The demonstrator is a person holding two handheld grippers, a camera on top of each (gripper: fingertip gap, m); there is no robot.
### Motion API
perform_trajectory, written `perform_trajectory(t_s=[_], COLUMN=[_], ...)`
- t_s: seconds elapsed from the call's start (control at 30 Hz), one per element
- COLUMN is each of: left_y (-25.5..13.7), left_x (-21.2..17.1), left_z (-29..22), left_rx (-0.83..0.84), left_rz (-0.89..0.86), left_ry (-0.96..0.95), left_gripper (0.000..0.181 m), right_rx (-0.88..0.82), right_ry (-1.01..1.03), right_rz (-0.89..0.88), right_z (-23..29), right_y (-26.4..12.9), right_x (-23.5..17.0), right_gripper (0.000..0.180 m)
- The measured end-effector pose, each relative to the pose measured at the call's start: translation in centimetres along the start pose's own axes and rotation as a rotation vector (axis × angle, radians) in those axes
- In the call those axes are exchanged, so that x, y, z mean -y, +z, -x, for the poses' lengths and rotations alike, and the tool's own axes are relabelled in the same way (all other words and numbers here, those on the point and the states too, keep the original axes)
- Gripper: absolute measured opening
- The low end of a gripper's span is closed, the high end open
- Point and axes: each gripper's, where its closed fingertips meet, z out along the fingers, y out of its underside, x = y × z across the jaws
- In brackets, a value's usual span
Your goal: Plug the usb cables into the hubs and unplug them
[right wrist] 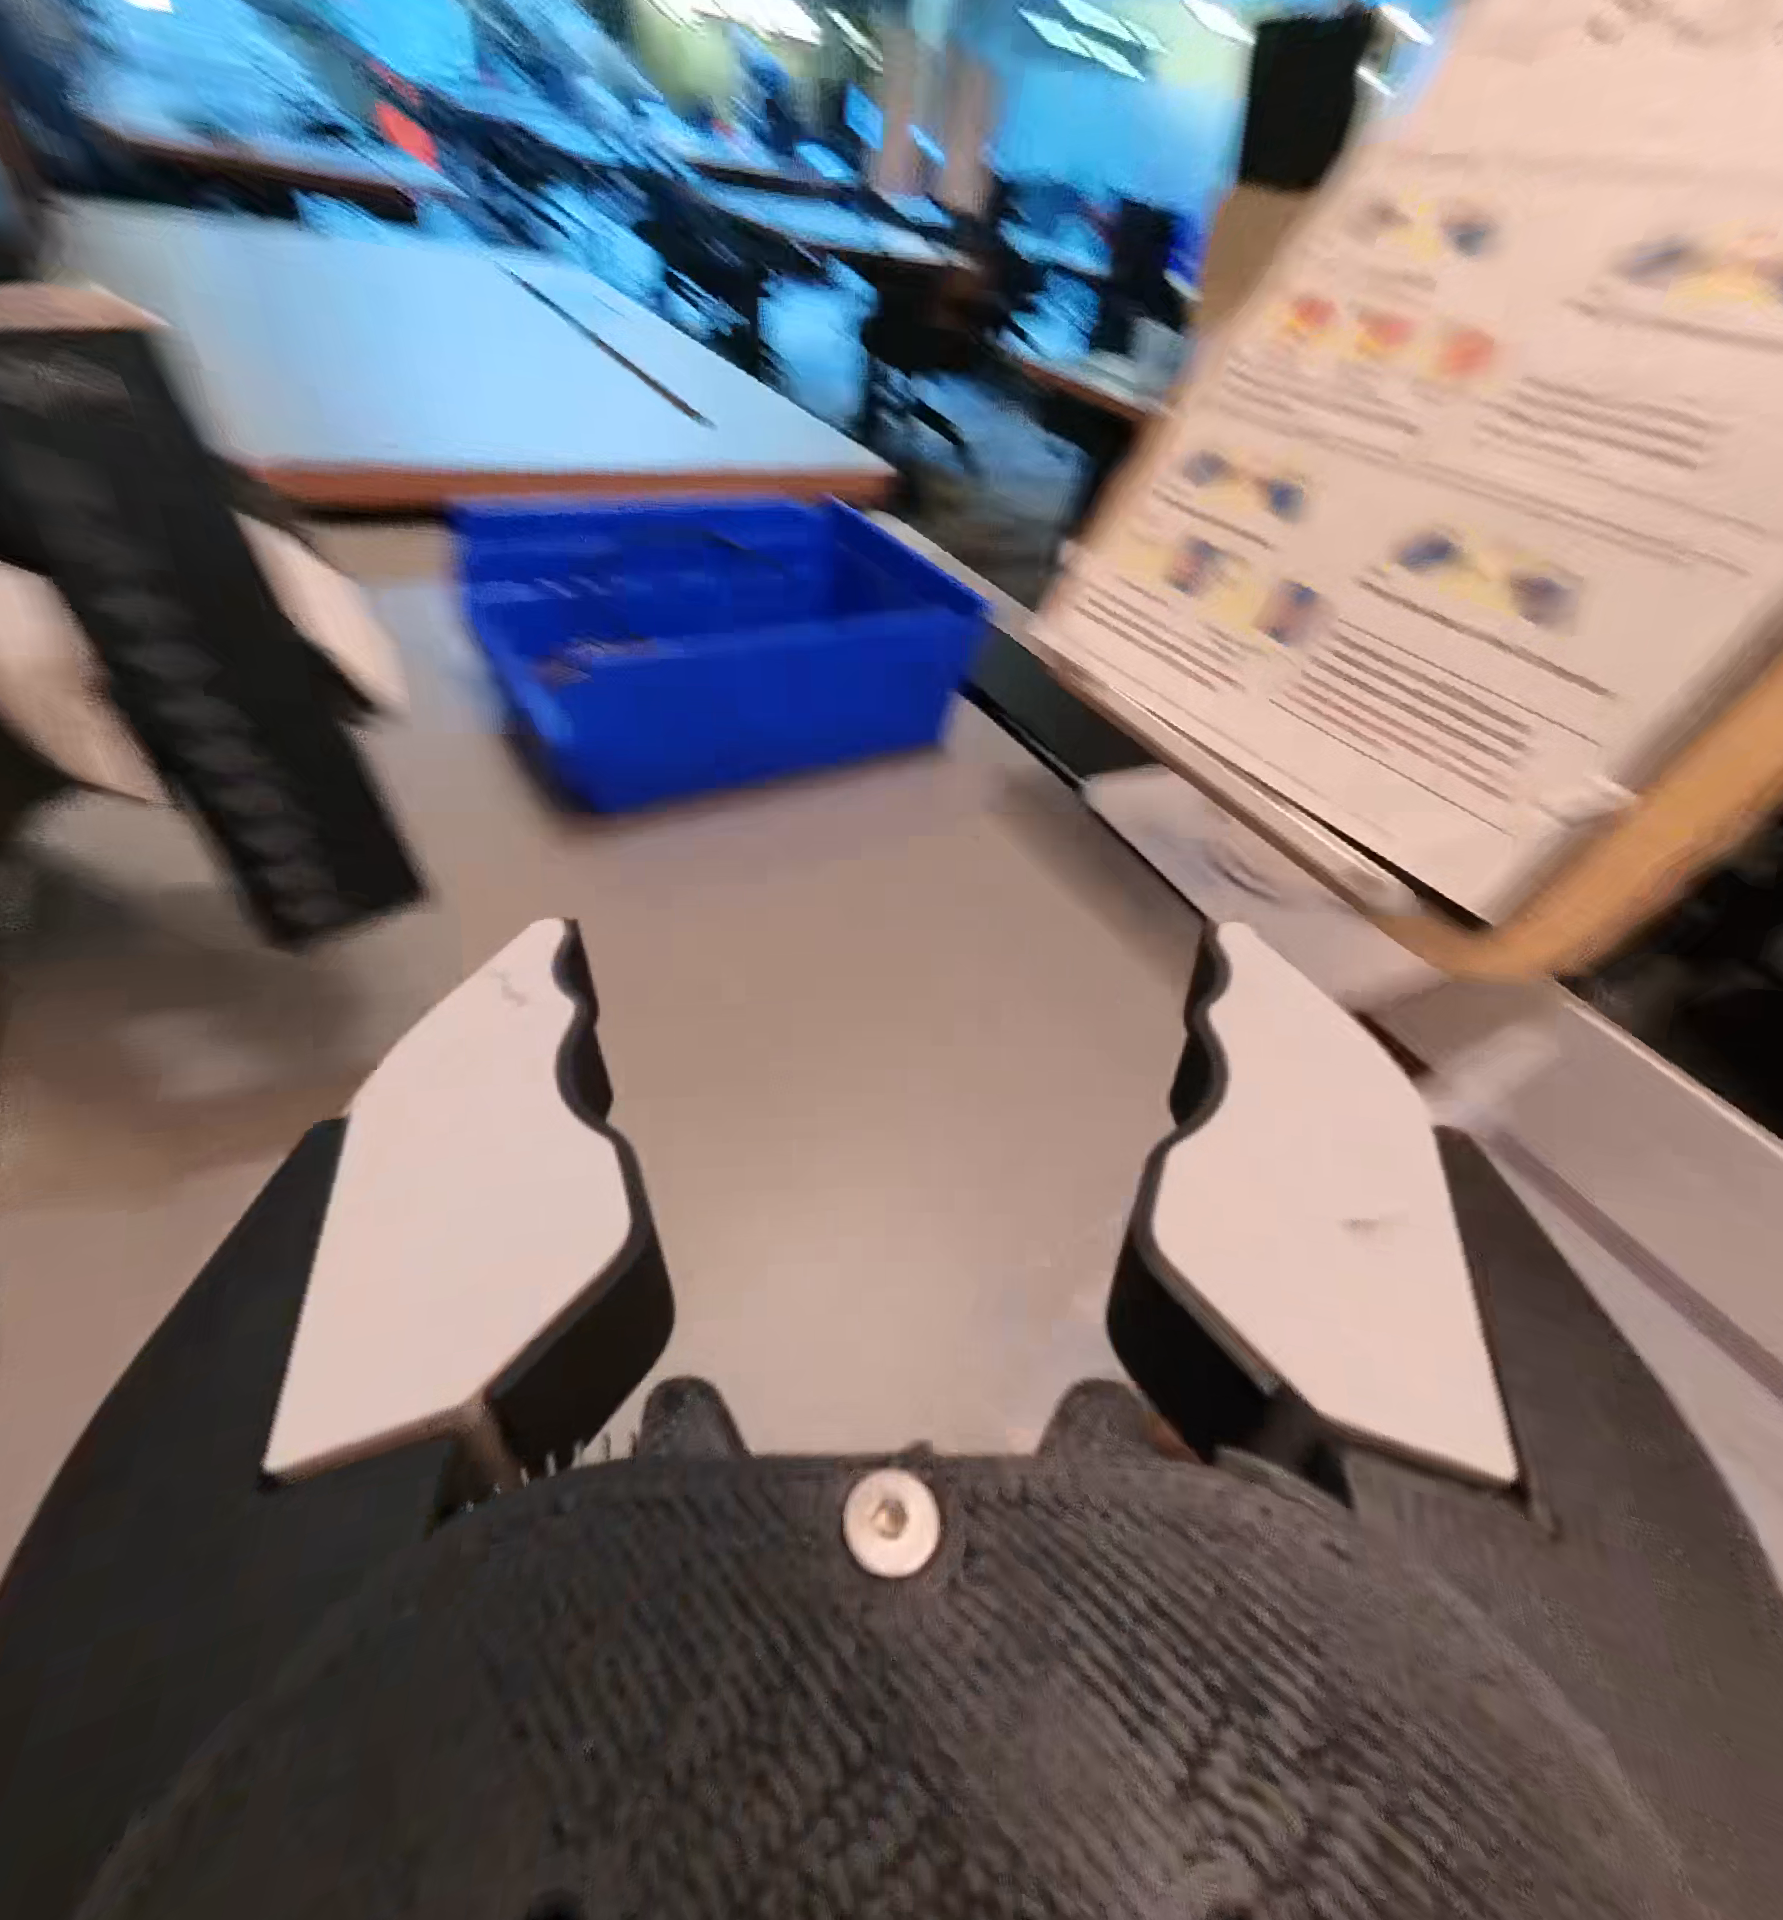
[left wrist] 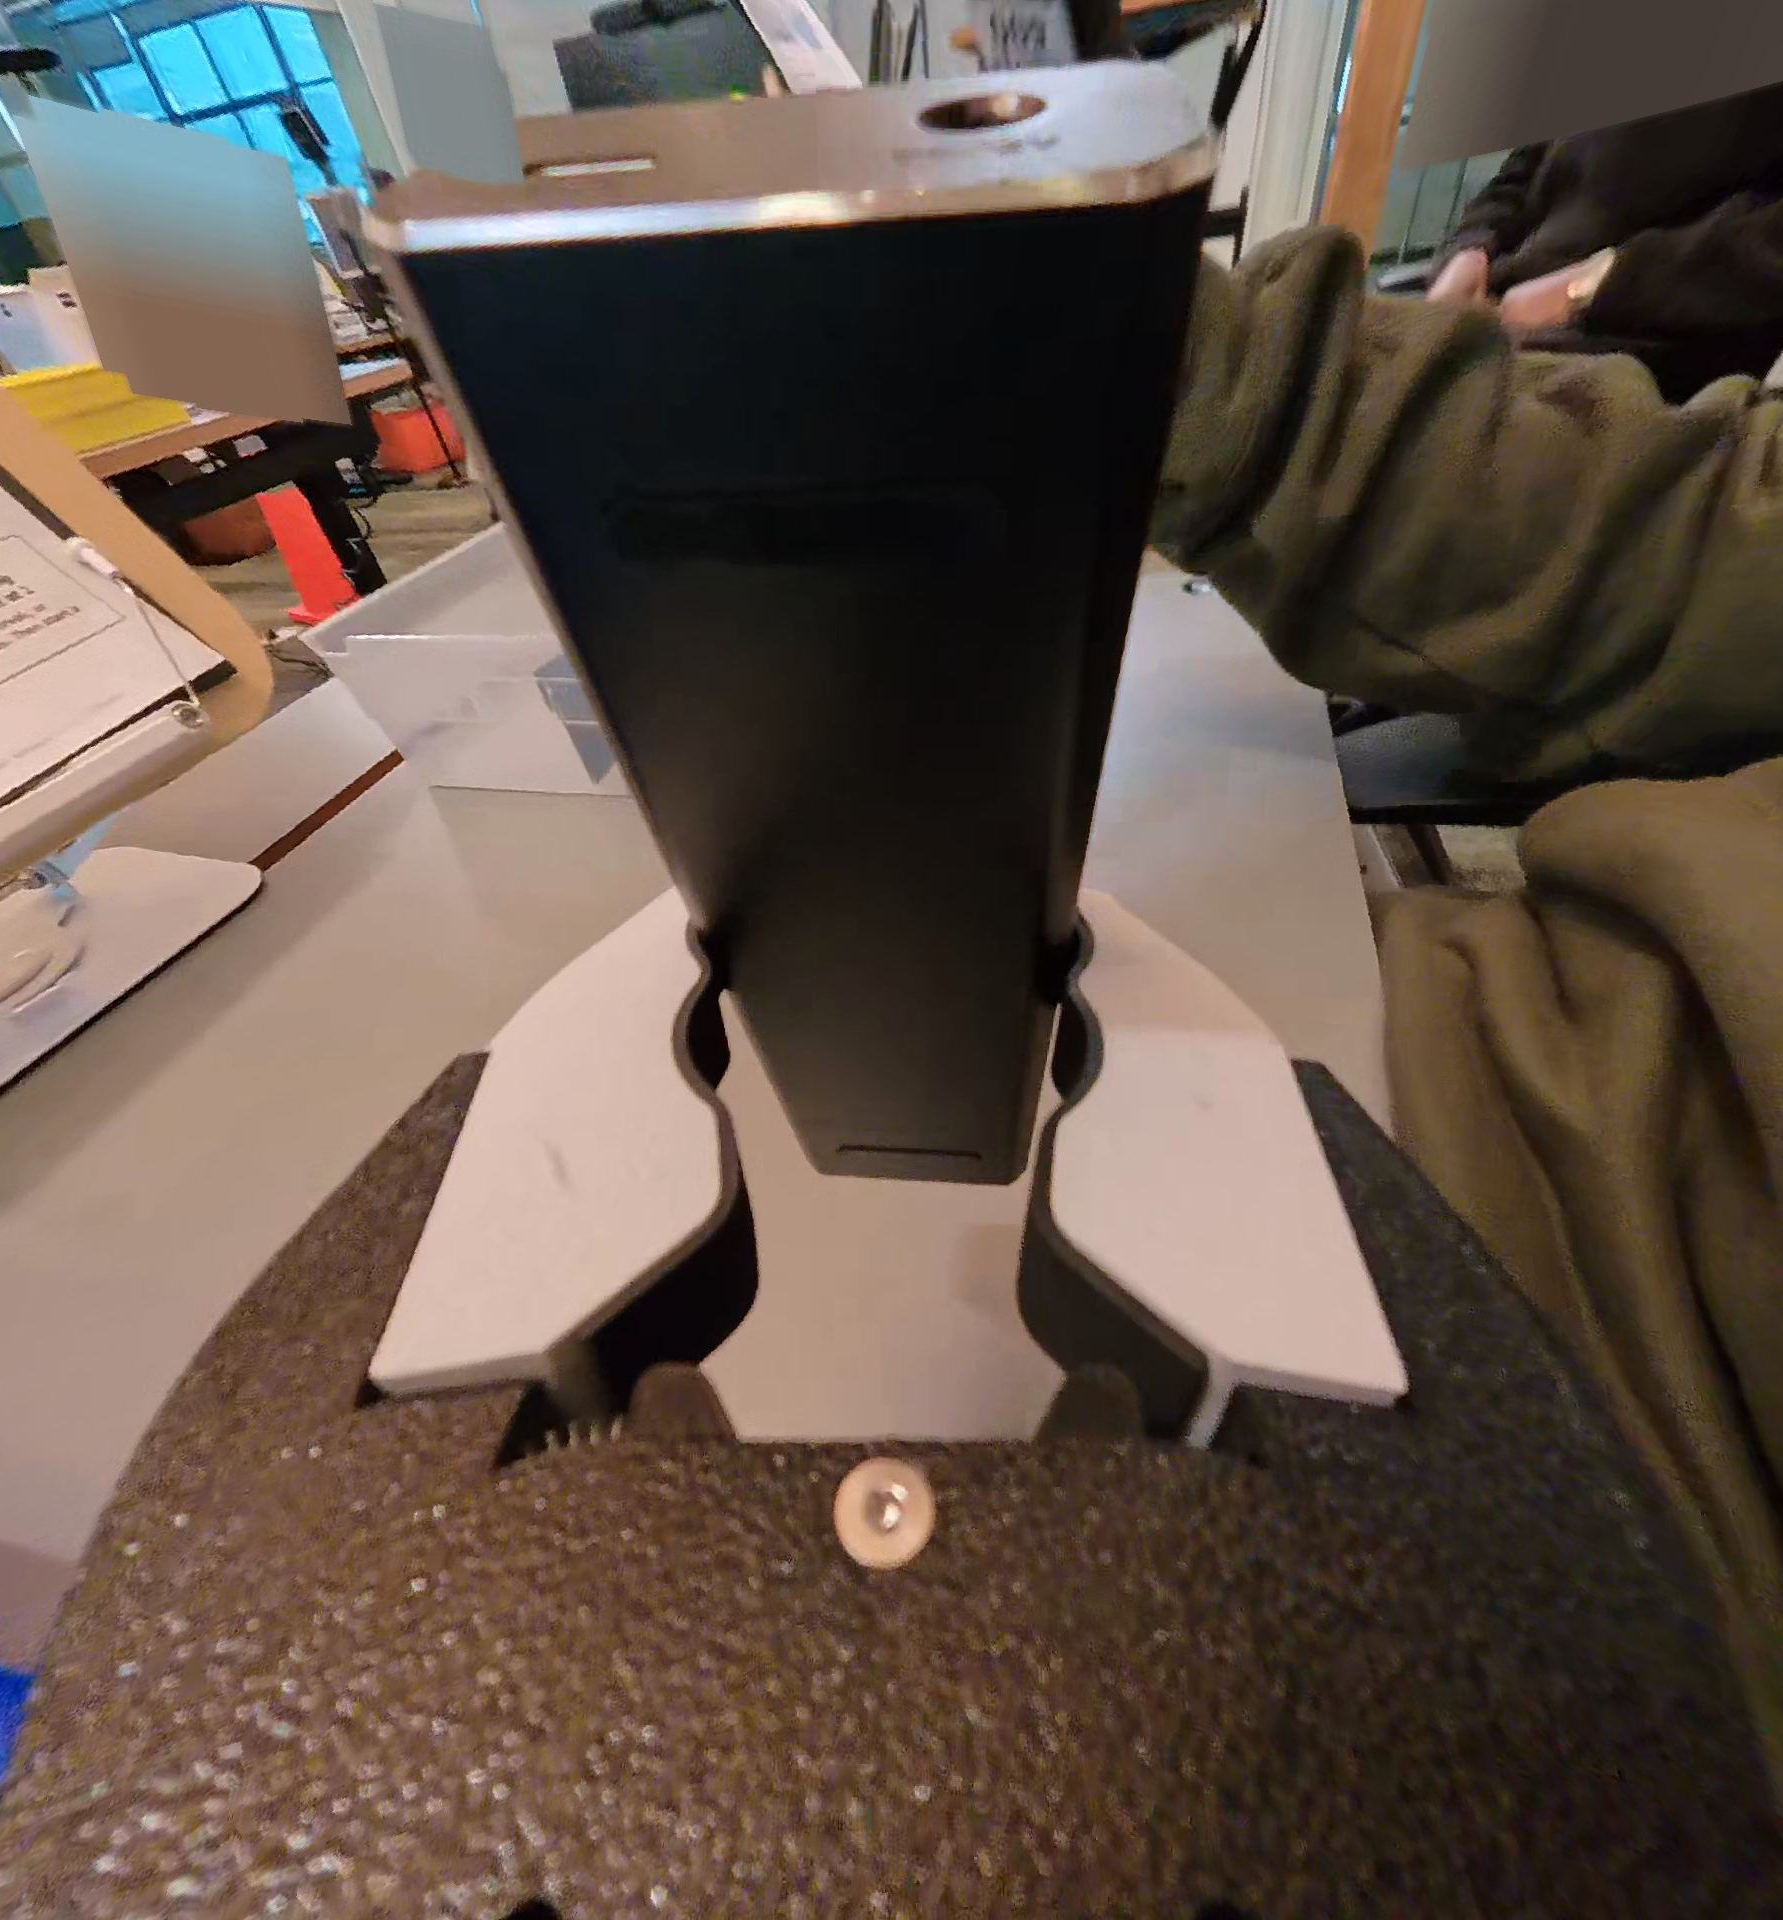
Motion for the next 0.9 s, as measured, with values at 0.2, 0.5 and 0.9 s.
perform_trajectory(t_s=[0.2,0.5,0.9], left_y=[2.1,2.9,3.2], left_x=[-0.7,-0.9,-1.1], left_z=[-2.2,-2.8,-3.4], left_rx=[-0.086,-0.111,-0.135], left_rz=[0.063,0.061,0.054], left_ry=[0.042,0.059,0.084], left_gripper=[0.060,0.060,0.059], right_rx=[0.367,0.375,0.392], right_ry=[-0.054,-0.113,-0.172], right_rz=[-0.142,-0.170,-0.065], right_z=[14.6,19.1,19.7], right_y=[5.3,8.5,8.4], right_x=[2.7,2.1,0.6], right_gripper=[0.098,0.058,0.062])
